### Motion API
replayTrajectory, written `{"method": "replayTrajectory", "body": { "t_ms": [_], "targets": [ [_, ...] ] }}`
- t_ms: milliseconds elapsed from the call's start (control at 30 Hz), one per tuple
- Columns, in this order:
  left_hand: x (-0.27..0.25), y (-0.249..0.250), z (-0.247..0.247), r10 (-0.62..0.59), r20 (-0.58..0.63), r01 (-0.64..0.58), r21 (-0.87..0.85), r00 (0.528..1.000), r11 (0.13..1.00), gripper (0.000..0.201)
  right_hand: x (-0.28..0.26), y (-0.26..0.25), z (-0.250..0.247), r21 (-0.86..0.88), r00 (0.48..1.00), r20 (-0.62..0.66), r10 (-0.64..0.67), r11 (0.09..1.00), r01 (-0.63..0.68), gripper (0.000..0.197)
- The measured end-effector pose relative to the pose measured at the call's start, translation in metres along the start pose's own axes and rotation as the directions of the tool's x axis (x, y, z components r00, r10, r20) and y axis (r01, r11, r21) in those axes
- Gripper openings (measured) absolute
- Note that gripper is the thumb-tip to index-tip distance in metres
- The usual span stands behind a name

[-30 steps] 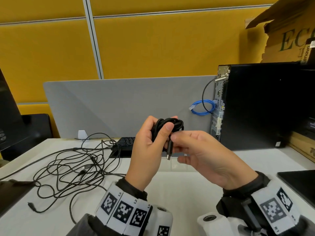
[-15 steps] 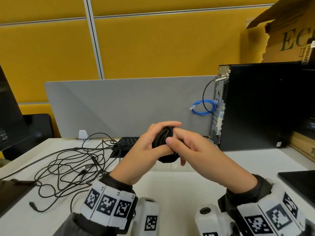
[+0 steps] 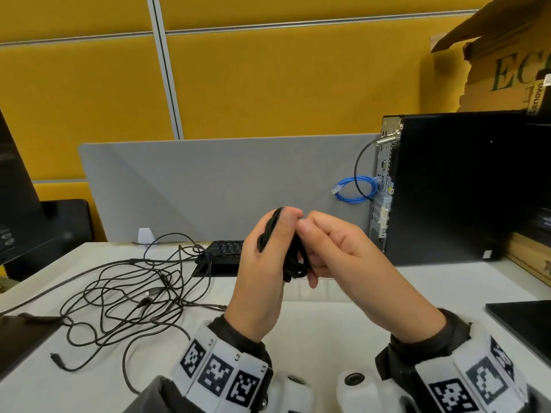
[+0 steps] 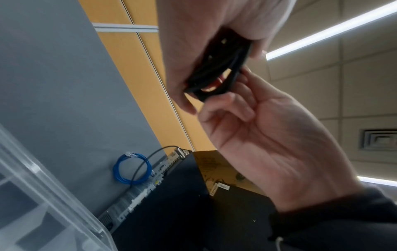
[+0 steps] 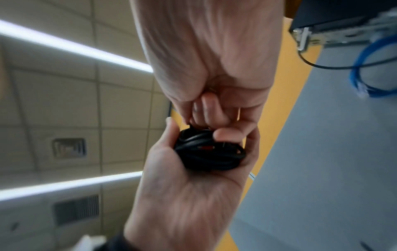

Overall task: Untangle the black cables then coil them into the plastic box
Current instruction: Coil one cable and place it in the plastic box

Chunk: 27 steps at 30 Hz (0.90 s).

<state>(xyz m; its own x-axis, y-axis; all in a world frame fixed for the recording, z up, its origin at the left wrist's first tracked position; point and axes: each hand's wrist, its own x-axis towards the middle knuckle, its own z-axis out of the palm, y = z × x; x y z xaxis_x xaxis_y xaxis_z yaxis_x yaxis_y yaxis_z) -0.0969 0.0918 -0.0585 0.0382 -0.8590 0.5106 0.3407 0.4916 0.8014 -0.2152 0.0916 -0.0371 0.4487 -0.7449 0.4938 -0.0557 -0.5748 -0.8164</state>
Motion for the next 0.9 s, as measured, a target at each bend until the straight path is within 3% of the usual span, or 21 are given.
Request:
{"method": "replayTrajectory", "body": {
  "t_ms": [67, 167, 233, 300, 400, 467, 533, 633, 700, 800, 900],
  "targets": [
    [0.001, -0.002, 0.004, -0.002, -0.141, -0.004, -0.042, 0.990, 0.999, 0.030, -0.001, 0.004, 0.005, -0.269, 0.996, -0.031, -0.085, 0.960, 0.073, 0.030],
    [0.004, -0.004, 0.000, 0.034, -0.281, -0.030, 0.021, 0.959, 0.999, 0.036, -0.004, 0.007, 0.017, -0.534, 0.984, 0.009, -0.180, 0.831, 0.157, 0.027],
    [0.006, -0.005, -0.005, 0.065, -0.342, -0.034, 0.093, 0.937, 0.995, 0.038, -0.005, 0.008, 0.022, -0.604, 0.979, 0.039, -0.200, 0.776, 0.183, 0.016],
    [0.007, -0.004, -0.007, 0.042, -0.380, -0.008, 0.092, 0.924, 0.996, 0.042, -0.005, 0.008, 0.024, -0.629, 0.974, 0.070, -0.215, 0.748, 0.210, 0.020],
    [0.011, -0.005, -0.011, -0.128, -0.402, 0.082, -0.131, 0.907, 0.988, 0.038, -0.004, 0.009, 0.027, -0.733, 0.962, 0.108, -0.251, 0.633, 0.247, 0.021],
    [0.013, -0.007, -0.013, -0.273, -0.347, 0.160, -0.320, 0.897, 0.934, 0.036, -0.003, 0.010, 0.027, -0.822, 0.958, 0.094, -0.272, 0.521, 0.229, 0.024],
    [0.013, -0.005, -0.014, -0.349, -0.267, 0.234, -0.381, 0.898, 0.894, 0.036, -0.003, 0.012, 0.022, -0.876, 0.946, 0.099, -0.308, 0.424, 0.230, 0.026],
    [0.010, -0.002, -0.018, -0.314, -0.094, 0.299, -0.141, 0.945, 0.944, 0.031, -0.004, 0.008, 0.001, -0.923, 0.902, 0.109, -0.418, 0.294, 0.248, 0.024],
    [0.007, 0.004, -0.023, -0.305, 0.077, 0.306, 0.003, 0.949, 0.952, 0.028, -0.004, 0.003, -0.016, -0.943, 0.861, 0.105, -0.497, 0.225, 0.245, 0.028],
    [0.005, 0.013, -0.025, -0.343, 0.194, 0.333, 0.085, 0.919, 0.939, 0.033, -0.002, 0.007, -0.034, -0.935, 0.846, 0.083, -0.526, 0.253, 0.249, 0.035],
    [0.006, 0.017, -0.026, -0.318, 0.186, 0.315, 0.047, 0.930, 0.948, 0.030, 0.002, 0.015, -0.038, -0.918, 0.824, 0.032, -0.566, 0.309, 0.248, 0.031]
  ]
}}
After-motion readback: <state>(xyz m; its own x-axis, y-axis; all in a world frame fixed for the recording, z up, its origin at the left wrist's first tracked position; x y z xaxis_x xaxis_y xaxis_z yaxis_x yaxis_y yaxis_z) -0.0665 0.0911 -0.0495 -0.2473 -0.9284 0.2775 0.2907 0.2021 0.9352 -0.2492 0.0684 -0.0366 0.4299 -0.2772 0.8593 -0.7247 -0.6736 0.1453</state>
